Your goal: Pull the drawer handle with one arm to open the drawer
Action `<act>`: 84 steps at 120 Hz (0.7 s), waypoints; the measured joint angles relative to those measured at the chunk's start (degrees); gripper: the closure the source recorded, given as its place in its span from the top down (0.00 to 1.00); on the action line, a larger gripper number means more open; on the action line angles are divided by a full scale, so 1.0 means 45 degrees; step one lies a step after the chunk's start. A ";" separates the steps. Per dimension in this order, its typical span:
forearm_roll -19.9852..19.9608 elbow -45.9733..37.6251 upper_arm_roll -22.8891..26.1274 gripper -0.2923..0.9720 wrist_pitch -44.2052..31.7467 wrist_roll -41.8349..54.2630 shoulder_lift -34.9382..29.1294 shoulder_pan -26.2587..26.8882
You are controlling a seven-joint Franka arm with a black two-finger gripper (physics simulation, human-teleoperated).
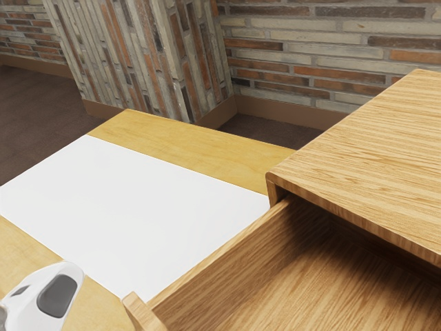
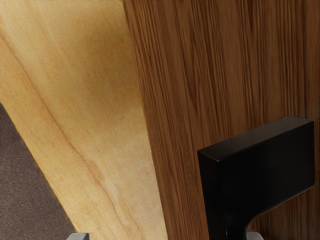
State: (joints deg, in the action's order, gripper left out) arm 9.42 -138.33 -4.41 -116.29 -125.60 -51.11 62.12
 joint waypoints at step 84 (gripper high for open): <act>0.0872 0.2553 0.4535 0.76 0.4249 -0.0995 -0.1632 -0.5227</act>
State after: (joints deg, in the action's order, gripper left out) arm 13.34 -126.84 16.00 -97.17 -130.08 -58.45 38.59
